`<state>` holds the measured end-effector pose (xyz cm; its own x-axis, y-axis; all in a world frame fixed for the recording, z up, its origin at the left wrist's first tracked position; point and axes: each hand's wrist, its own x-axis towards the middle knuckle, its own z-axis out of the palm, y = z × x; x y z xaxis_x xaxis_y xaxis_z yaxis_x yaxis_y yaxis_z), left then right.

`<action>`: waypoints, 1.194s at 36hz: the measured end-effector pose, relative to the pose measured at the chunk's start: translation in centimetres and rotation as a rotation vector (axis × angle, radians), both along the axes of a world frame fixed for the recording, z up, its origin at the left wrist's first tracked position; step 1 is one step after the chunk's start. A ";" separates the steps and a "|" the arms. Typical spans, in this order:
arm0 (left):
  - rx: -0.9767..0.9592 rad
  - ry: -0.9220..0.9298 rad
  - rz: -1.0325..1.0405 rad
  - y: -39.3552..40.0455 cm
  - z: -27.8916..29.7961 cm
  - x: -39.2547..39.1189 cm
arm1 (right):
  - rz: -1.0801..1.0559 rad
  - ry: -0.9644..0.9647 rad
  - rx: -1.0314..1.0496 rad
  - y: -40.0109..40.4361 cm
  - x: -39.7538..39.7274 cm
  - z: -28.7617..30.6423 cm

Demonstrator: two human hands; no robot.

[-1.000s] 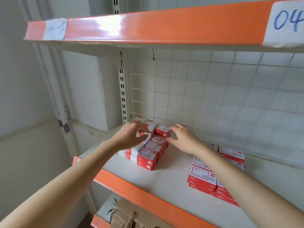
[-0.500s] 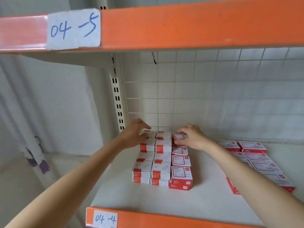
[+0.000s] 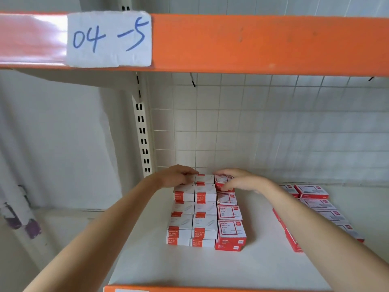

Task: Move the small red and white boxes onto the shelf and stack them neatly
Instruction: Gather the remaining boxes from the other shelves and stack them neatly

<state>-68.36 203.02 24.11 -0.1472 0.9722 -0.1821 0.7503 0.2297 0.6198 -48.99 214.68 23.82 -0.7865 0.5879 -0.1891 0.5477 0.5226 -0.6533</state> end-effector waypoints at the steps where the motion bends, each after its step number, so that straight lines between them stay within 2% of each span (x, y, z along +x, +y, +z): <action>1: 0.002 -0.016 0.001 0.0 0.0 0.0 | 0.007 0.019 -0.022 0.0 0.0 0.0; 8: 0.020 -0.045 0.003 -0.3 -0.3 0.3 | 0.049 0.040 -0.066 0.1 -0.1 0.0; 35: -0.038 -0.086 0.061 -0.4 0.6 1.5 | -0.013 0.021 -0.038 -1.3 -0.4 -0.6; 38: 0.010 -0.077 0.085 -1.0 0.2 1.6 | -0.074 0.054 -0.029 -1.6 -0.1 -1.0; 43: 0.134 -0.193 0.219 -2.9 -1.6 1.2 | -0.172 0.158 -0.098 -2.0 0.8 -2.2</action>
